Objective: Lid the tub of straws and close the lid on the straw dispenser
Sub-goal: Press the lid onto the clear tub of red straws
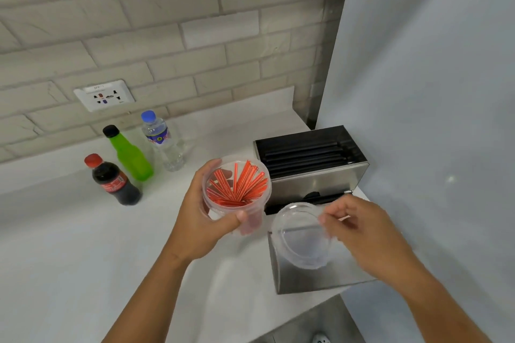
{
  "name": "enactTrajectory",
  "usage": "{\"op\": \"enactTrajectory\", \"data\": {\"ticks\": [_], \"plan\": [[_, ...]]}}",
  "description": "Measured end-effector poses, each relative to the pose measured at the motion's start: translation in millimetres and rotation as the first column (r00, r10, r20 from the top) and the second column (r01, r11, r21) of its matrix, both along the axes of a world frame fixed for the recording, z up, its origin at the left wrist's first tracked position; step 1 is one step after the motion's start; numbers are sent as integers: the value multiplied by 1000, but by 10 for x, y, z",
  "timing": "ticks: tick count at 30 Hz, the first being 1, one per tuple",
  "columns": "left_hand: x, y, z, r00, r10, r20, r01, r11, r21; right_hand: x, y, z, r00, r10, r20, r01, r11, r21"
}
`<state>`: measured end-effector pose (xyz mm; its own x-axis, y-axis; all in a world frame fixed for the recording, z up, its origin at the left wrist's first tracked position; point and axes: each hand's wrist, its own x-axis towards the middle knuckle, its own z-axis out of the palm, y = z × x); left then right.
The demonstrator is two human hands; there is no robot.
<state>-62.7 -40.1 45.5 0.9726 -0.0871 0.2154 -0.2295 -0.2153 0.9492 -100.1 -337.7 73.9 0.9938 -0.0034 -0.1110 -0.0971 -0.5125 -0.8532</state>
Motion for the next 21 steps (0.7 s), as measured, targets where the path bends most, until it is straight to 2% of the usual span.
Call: {"op": "enactTrajectory", "data": {"ticks": [2,4,15,21], "plan": [[-32,-181,19,999,-27,-18,27,1000,-4,-39,-233,56,998,-63,20,61,995,83],[-64,-381,37,998,-43,-36,42,999,-24,-87,-415,86,994,-85,66,80,993,84],[-183,-1210,67,970,-208,-123,209,978,0,-330,-649,180,951,-66,301,23,989,144],[-208,-1440,58,950,-267,-164,259,963,-72,-314,-712,32,964,55,261,-92,987,134]]}}
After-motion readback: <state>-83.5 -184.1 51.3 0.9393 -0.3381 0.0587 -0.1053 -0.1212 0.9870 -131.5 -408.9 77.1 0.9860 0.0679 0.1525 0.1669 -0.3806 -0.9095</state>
